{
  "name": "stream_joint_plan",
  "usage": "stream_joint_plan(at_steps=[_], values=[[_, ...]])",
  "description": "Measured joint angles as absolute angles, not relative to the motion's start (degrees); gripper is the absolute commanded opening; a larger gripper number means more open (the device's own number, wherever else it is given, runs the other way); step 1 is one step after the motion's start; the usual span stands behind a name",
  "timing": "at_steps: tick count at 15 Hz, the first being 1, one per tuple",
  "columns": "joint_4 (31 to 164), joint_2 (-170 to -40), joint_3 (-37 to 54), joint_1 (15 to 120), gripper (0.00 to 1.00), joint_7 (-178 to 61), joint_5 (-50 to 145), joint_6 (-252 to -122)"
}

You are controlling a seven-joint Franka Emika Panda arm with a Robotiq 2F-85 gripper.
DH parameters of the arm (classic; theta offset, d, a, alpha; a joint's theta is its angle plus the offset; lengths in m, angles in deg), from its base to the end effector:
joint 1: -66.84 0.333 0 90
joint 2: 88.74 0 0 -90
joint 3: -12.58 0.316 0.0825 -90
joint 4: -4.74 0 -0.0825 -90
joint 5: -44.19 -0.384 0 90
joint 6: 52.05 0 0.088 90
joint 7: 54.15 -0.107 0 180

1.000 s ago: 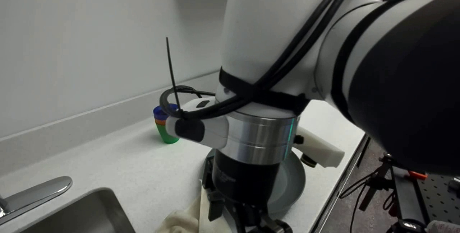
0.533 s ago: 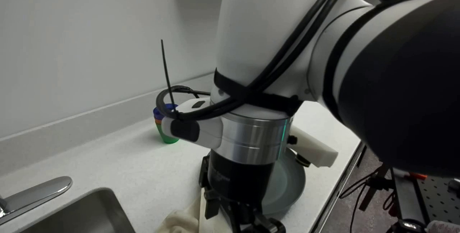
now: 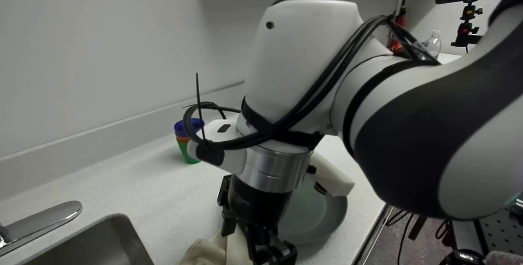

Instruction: Use the towel to wipe the top cupboard door

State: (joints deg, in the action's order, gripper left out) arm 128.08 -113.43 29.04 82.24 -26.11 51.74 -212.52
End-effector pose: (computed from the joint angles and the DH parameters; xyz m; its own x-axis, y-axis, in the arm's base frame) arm 0.4998 0.3152 0.2285 0.4112 0.8812 0.2331 0.8965 -0.4373 0.0714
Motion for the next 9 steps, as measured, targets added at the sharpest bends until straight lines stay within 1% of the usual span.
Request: stream_joint_plan(at_steps=[5, 6, 8, 9], values=[[125.40, -118.09, 29.15, 82.43, 1.00, -26.59, 53.59, -213.20], [124.86, -118.78, 29.29, 82.44, 0.99, -26.59, 53.59, -213.20], [123.95, -119.84, 29.52, 82.44, 0.77, -26.60, 53.60, -213.20], [123.55, -120.26, 29.59, 82.44, 0.69, -26.60, 53.60, -213.21]])
